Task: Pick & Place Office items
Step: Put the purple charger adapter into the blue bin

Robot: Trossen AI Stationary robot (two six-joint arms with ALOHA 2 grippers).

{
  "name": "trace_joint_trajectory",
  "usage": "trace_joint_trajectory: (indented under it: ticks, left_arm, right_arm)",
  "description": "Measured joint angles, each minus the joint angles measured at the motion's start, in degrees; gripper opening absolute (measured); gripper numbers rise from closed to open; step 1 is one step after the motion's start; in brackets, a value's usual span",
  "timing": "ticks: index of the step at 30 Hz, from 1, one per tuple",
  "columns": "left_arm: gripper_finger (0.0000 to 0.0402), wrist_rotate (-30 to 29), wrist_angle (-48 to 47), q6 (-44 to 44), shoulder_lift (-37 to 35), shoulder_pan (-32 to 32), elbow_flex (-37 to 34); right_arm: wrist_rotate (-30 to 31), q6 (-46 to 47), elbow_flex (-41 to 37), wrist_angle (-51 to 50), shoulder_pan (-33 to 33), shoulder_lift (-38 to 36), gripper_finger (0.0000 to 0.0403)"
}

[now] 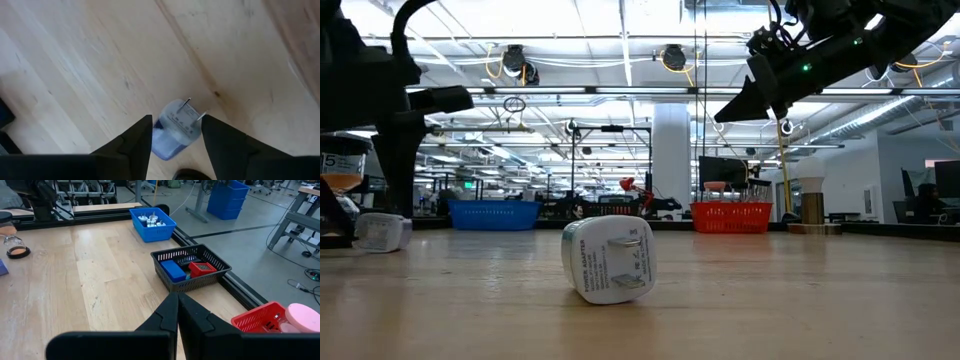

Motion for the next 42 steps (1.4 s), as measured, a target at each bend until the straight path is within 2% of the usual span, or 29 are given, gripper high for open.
trace_joint_trajectory:
  ticks: [6, 12, 15, 18, 24, 29, 34, 38, 42]
  left_arm:
    - [0.0170, 0.0, 0.1, -3.4, 0.0, 0.0, 2.3]
    - [0.0127, 0.4, 1.0, -3.7, -0.1, 0.0, 2.7]
    - [0.0120, 0.5, 1.0, -2.0, -0.1, 0.2, 2.7]
    - [0.0134, 0.6, 1.1, 1.0, -0.1, 0.3, 2.7]
    - [0.0188, 2.5, 2.6, 5.2, -0.1, 0.6, 2.7]
    - [0.0217, 2.0, 0.1, 6.6, -0.1, 0.9, 2.7]
    - [0.0224, 2.3, -2.9, 6.9, -0.1, 2.2, 2.3]
    - [0.0225, 5.7, -1.4, 7.7, -0.1, 3.7, 0.4]
    - [0.0206, 6.0, -1.0, 6.4, 0.0, 4.4, -0.2]
  right_arm:
    - [0.0, 0.0, 0.0, 0.0, 0.0, 0.0, 0.0000]
    - [0.0, 0.0, 0.0, 0.0, 0.0, 0.0, 0.0000]
    - [0.0, 0.0, 0.0, 0.0, 0.0, 0.0, 0.0000]
    - [0.0, 0.0, 0.0, 0.0, 0.0, 0.0, 0.0000]
    - [0.0, 0.0, 0.0, 0.0, 0.0, 0.0, 0.0000]
    - [0.0, 0.0, 0.0, 0.0, 0.0, 0.0, 0.0000]
    - [0.0, 0.0, 0.0, 0.0, 0.0, 0.0, 0.0000]
    - [-0.1, 0.0, 0.0, 0.0, 0.0, 0.0, 0.0000]
    - [0.0, -0.1, 0.0, 0.0, 0.0, 0.0, 0.0000]
